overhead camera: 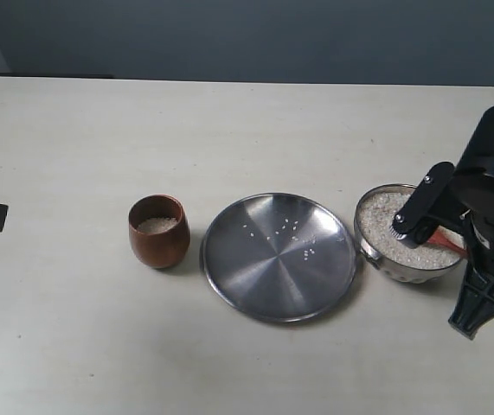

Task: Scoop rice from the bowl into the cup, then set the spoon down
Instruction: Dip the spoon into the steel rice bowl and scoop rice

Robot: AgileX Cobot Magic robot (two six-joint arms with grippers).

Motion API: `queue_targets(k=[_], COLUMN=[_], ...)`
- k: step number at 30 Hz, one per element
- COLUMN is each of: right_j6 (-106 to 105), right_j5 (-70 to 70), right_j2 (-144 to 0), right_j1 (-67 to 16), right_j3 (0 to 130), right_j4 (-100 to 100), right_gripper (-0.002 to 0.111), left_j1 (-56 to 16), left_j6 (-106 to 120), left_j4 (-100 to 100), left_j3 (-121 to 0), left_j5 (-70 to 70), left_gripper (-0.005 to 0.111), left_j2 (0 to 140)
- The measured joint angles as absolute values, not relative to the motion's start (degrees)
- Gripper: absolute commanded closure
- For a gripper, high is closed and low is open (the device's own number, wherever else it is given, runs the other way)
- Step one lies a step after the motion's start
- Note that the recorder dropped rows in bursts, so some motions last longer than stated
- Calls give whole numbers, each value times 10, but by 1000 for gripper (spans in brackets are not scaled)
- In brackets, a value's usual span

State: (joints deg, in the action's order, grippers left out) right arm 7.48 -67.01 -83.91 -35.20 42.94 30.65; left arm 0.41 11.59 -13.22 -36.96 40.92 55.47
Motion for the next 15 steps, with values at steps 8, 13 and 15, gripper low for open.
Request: queue_targets(k=[8,13,15], right_j6=[98,109,112], right_j5=[-644,-641,-641], right_j2=[-839,-839,-839], right_j1=[-352,-352,-352], right_j3=[429,429,429], right_j4=[293,293,292], right_gripper=[109,109,109], left_j1=[4,4,4], left_j6=[116,116,116], left_j4=[-132,-132,-132], left_j3=[-370,-370,-370], left_j5=[409,409,409], left_gripper=[106,106,106], left_j2=[555,555,555])
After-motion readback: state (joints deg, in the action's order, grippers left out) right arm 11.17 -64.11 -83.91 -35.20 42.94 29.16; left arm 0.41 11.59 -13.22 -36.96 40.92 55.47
